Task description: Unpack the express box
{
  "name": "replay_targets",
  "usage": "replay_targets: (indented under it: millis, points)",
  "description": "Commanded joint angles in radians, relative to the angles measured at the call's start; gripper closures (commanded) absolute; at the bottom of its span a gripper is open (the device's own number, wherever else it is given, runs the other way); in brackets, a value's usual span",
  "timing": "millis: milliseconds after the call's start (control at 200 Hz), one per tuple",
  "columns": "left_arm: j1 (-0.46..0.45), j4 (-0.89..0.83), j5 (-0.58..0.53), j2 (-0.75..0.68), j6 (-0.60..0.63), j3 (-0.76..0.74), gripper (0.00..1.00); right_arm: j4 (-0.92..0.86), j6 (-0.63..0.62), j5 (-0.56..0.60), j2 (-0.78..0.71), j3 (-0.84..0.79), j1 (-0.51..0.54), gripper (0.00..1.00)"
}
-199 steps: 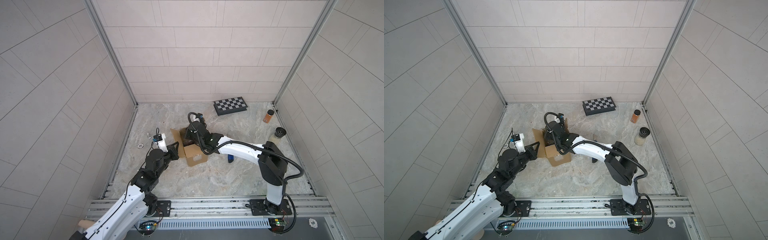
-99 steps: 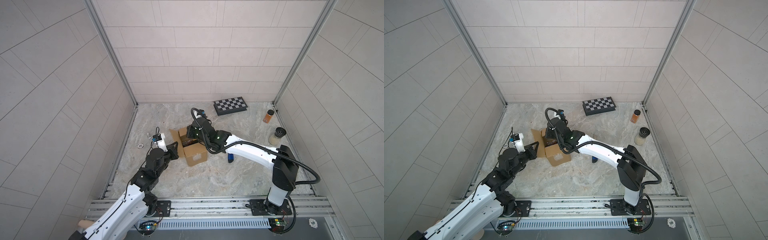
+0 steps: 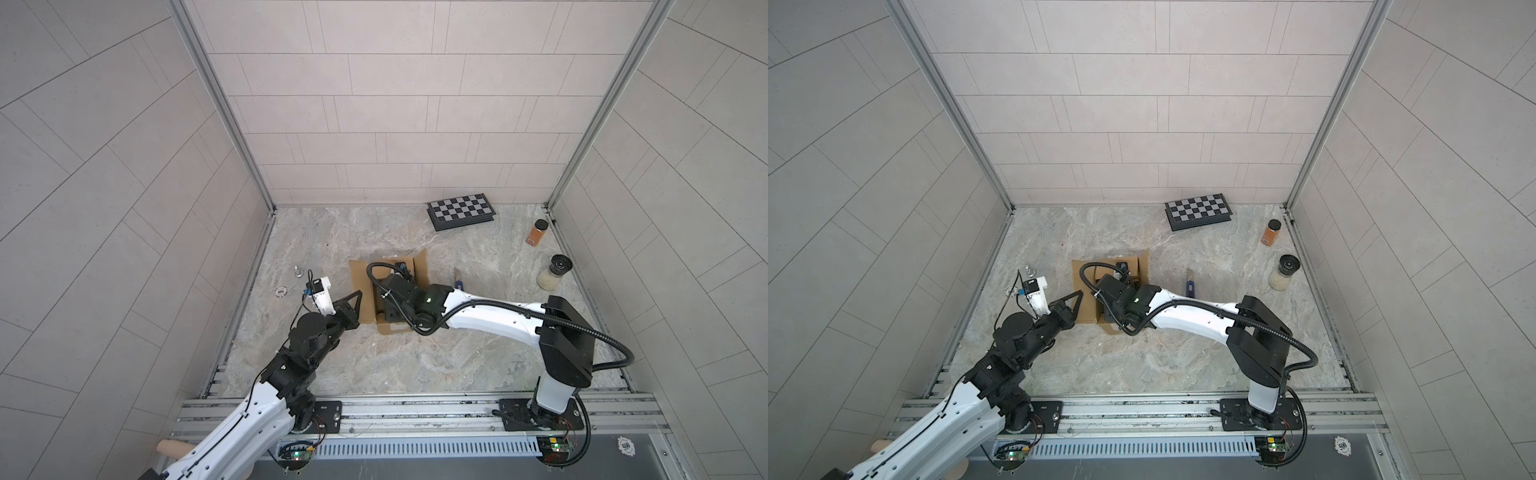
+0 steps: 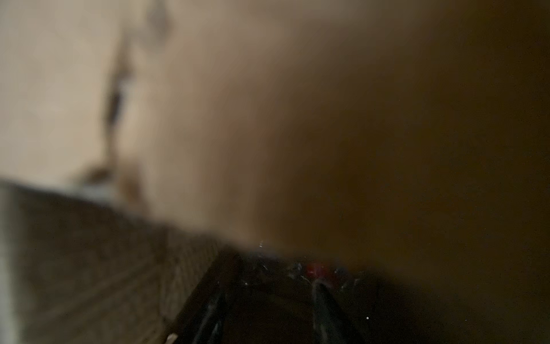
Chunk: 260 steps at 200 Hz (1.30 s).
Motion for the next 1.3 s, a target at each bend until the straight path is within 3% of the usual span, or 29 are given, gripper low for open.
replay_targets:
  millis: [0, 25, 95, 130, 190, 370, 576, 686, 771, 831, 961, 1036, 1297]
  points:
    - [-0.005, -0.189, 0.022, -0.01, -0.043, -0.046, 0.91, -0.061, 0.032, 0.046, -0.011, -0.057, 0.009, 0.48]
    - [-0.005, -0.216, 0.025, -0.013, -0.036, -0.034, 0.81, -0.063, 0.031, 0.047, -0.006, -0.058, 0.009, 0.48]
    - [-0.005, -0.276, 0.033, -0.018, -0.016, 0.01, 0.36, -0.065, 0.031, 0.048, 0.006, -0.057, 0.012, 0.48]
    - [-0.005, -0.296, 0.04, -0.019, -0.004, 0.038, 0.23, -0.061, 0.029, 0.049, 0.012, -0.058, 0.014, 0.48]
    - [-0.004, -0.316, 0.068, -0.007, 0.017, 0.091, 0.1, -0.062, 0.026, 0.055, 0.023, -0.053, 0.019, 0.48]
    - [-0.002, -0.388, 0.177, 0.103, 0.062, 0.268, 0.01, -0.073, 0.015, 0.081, 0.043, -0.042, 0.032, 0.47]
    - [0.033, -0.48, 0.261, 0.26, 0.072, 0.404, 0.0, -0.075, 0.013, 0.095, 0.053, -0.044, 0.042, 0.47]
    - [0.067, -0.519, 0.322, 0.327, 0.078, 0.426, 0.03, -0.072, 0.016, 0.097, 0.045, -0.037, 0.041, 0.46]
    - [0.067, -0.501, 0.346, 0.33, 0.071, 0.407, 0.12, -0.073, 0.014, 0.102, 0.029, -0.026, 0.041, 0.43]
    - [0.067, -0.503, 0.364, 0.339, 0.078, 0.399, 0.29, -0.062, 0.02, 0.102, 0.011, -0.024, 0.039, 0.38]
    - [0.067, -0.515, 0.367, 0.344, 0.109, 0.355, 0.81, 0.009, 0.049, 0.091, -0.041, -0.061, 0.033, 0.27]
    - [0.067, -0.505, 0.335, 0.311, 0.118, 0.313, 0.98, 0.033, 0.083, 0.075, -0.066, -0.087, 0.021, 0.25]
    - [0.067, -0.449, 0.27, 0.241, 0.158, 0.258, 1.0, 0.096, 0.166, 0.08, -0.104, -0.159, -0.002, 0.2]
